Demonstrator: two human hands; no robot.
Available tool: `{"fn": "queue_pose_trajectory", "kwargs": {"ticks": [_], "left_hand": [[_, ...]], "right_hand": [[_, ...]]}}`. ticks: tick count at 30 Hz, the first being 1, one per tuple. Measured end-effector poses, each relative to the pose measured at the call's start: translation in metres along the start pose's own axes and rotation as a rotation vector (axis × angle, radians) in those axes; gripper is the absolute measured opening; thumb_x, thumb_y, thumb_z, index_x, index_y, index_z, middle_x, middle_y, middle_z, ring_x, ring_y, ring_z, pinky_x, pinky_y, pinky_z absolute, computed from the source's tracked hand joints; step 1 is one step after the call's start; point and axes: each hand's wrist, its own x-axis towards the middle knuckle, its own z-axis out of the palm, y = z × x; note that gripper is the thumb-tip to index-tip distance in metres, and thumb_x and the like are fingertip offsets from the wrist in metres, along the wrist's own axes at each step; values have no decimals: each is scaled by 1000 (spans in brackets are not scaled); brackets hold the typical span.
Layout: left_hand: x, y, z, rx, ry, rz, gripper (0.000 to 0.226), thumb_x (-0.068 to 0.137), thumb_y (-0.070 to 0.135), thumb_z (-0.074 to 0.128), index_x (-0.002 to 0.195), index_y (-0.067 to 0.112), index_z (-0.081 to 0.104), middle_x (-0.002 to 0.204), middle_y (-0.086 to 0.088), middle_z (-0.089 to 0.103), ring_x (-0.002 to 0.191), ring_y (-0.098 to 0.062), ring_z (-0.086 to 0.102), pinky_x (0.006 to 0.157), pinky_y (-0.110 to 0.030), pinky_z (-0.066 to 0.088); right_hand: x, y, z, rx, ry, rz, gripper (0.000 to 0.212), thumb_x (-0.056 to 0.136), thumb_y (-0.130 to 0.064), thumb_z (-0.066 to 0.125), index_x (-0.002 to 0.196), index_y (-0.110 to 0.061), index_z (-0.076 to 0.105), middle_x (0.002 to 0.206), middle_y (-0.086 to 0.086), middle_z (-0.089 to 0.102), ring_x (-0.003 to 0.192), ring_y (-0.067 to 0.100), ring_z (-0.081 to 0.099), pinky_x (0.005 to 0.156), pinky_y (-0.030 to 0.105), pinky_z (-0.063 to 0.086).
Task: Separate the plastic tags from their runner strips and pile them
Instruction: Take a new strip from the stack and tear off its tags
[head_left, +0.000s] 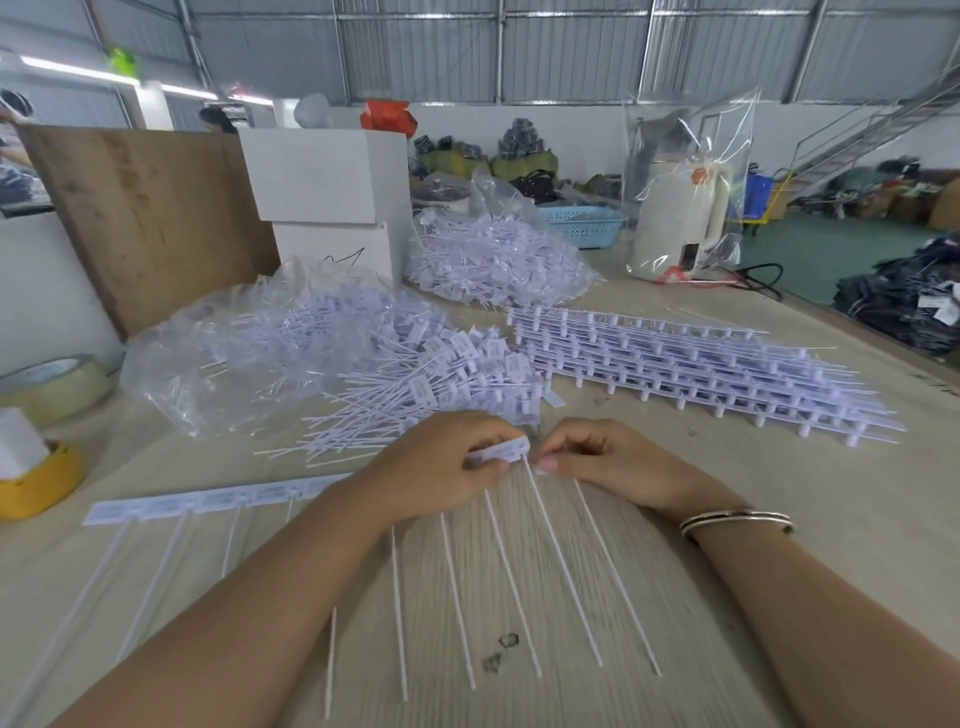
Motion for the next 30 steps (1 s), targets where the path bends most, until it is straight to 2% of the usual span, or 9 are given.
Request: {"fn": "queue_pose_trajectory", "kwargs": {"ticks": [2,5,10,13,16,21,26,28,30], "left_hand": [[2,1,1,79,43,42,33,90,32,59,123,34,58,88,21,50,80,3,48,73,-23,41],[3,3,6,-1,72,34,40,89,31,61,128,34,51,89,18,54,80,2,52,73,-24,42],[2,7,11,-228,111,-22,30,85,32,66,105,39,44,89,16,57,79,5,55,65,-10,40],[2,7,8,-201,86,-82,9,91,40,56,94,32,57,80,17,59,70,5,54,64,-19,40],[2,4,6,-177,41,-145,28,93,40,52,76,20,62,66,14,60,58,0,53,61,-23,41],[2,2,6,-235,-11,-147,25,94,34,52,70,26,57,72,11,67,70,-5,63,70,-26,48],[1,0,3,-323,-88,-157,25,93,40,51,73,28,59,71,16,66,69,4,62,68,-11,44],[2,-1,3,-283,-92,-142,24,92,40,52,75,25,59,68,16,64,61,8,55,60,-8,38],[3,-3,3,-247,-96,-122,25,91,38,55,76,19,59,64,17,60,55,9,50,54,-8,34]], "right_hand": [[1,0,1,-11,64,-49,8,85,-19,66,85,-27,67,85,1,61,70,12,52,71,26,43],[0,-2,3,-42,87,-154,31,82,-6,68,99,-29,55,90,5,56,63,9,47,61,22,40],[5,-6,10,-266,139,-358,28,80,3,68,95,-20,67,79,11,62,63,24,53,60,32,43],[4,-5,6,-295,267,-376,31,80,6,65,91,-23,68,79,5,65,65,28,58,61,39,45],[3,-3,4,-358,288,-390,23,81,2,66,93,-17,70,81,1,65,64,25,58,59,40,47],[2,-3,5,-436,242,-371,15,81,-33,67,92,-24,69,71,-17,55,58,9,48,55,31,43],[2,-4,5,-442,230,-387,11,84,-31,66,91,-24,70,70,-23,55,56,3,48,54,17,36],[3,-3,6,-428,215,-390,11,84,-31,65,88,-22,70,71,-16,59,59,3,51,56,24,42],[4,0,5,-436,197,-363,14,84,-28,66,85,-15,69,73,1,63,67,19,57,61,41,47]]}}
